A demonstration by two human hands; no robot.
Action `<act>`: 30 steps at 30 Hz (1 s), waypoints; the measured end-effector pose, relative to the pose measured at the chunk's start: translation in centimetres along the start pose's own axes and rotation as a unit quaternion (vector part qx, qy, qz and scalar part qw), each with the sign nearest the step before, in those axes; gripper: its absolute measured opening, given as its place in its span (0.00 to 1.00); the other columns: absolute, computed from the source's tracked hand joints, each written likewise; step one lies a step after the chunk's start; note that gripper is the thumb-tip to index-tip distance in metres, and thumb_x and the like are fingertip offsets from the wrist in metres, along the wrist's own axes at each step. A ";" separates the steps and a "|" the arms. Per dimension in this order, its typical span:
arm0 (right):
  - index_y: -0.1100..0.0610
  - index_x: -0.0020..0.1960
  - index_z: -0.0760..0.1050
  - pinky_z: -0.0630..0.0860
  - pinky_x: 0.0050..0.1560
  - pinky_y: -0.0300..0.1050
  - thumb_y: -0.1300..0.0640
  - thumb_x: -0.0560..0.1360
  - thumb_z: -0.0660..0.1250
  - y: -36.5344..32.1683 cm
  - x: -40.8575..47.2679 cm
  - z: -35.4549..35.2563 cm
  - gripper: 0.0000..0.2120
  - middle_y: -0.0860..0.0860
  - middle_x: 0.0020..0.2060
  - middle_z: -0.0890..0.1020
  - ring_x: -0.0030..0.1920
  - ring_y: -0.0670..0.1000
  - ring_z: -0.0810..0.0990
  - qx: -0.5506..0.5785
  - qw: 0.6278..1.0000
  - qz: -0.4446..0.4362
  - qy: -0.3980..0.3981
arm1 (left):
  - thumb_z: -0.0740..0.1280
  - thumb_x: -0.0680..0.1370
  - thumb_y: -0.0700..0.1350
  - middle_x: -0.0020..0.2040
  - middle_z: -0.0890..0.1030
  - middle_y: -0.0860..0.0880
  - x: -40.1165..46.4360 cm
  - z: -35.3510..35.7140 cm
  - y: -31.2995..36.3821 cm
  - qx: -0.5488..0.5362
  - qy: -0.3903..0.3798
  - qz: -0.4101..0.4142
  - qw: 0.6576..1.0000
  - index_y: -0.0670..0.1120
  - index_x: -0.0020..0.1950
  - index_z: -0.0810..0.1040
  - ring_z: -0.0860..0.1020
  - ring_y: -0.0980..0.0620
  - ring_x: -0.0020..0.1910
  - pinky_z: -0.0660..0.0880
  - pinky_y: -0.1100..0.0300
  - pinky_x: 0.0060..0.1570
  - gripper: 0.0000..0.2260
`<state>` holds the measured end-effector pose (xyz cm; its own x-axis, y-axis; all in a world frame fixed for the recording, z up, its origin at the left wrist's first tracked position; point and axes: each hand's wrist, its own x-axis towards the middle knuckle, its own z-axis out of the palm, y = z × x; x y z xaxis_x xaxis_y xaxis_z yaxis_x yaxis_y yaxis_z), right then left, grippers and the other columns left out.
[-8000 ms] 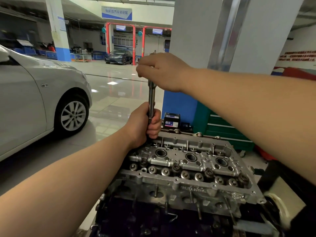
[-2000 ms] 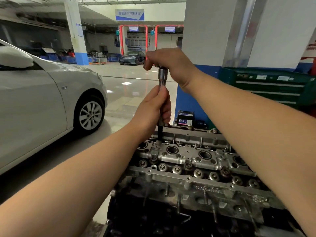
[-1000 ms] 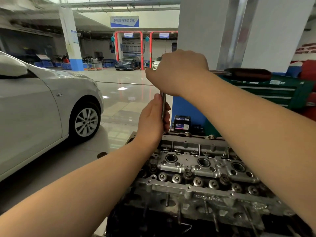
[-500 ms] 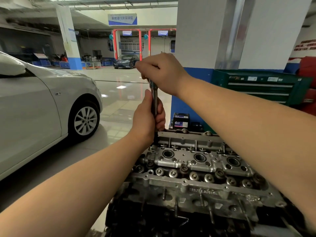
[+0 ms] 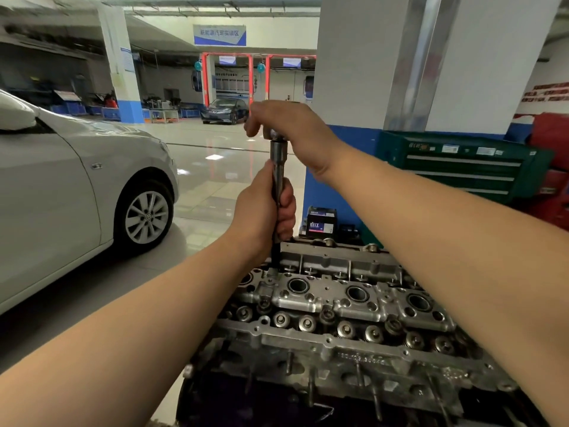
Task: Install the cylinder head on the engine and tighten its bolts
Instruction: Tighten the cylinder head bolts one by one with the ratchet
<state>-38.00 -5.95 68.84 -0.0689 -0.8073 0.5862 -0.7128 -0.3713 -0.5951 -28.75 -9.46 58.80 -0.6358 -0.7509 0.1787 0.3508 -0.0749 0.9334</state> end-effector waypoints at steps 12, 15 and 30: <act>0.53 0.38 0.67 0.63 0.35 0.47 0.36 0.76 0.52 -3.4 0.2 -0.7 0.22 0.50 0.34 0.70 0.33 0.54 0.68 -0.591 0.801 0.082 0.053 | 0.54 0.85 0.67 0.31 0.73 0.48 -0.4 -0.9 -0.4 0.060 -0.009 0.038 0.997 0.49 0.38 0.78 0.71 0.49 0.28 0.71 0.59 0.30 0.28; 0.52 0.35 0.66 0.59 0.33 0.44 0.32 0.77 0.52 -3.7 -0.5 -0.8 0.24 0.50 0.34 0.71 0.32 0.52 0.67 -0.595 0.801 0.047 0.056 | 0.57 0.82 0.70 0.29 0.65 0.48 -0.7 -0.3 -0.4 0.022 0.006 0.019 1.000 0.49 0.30 0.69 0.63 0.49 0.26 0.64 0.61 0.26 0.30; 0.53 0.39 0.75 0.68 0.37 0.49 0.37 0.80 0.58 -2.2 0.6 -1.3 0.22 0.49 0.35 0.74 0.40 0.54 0.76 -0.410 0.911 -0.030 -0.028 | 0.54 0.82 0.70 0.27 0.59 0.48 -0.6 -0.3 0.1 -0.013 -0.025 -0.009 1.000 0.48 0.30 0.65 0.58 0.49 0.25 0.59 0.60 0.26 0.31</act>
<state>-37.37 -5.04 71.17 0.0074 -0.8278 0.5610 -0.9976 0.0326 0.0613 -28.10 -9.23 58.65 -0.6758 -0.7153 0.1779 0.3566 -0.1061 0.9282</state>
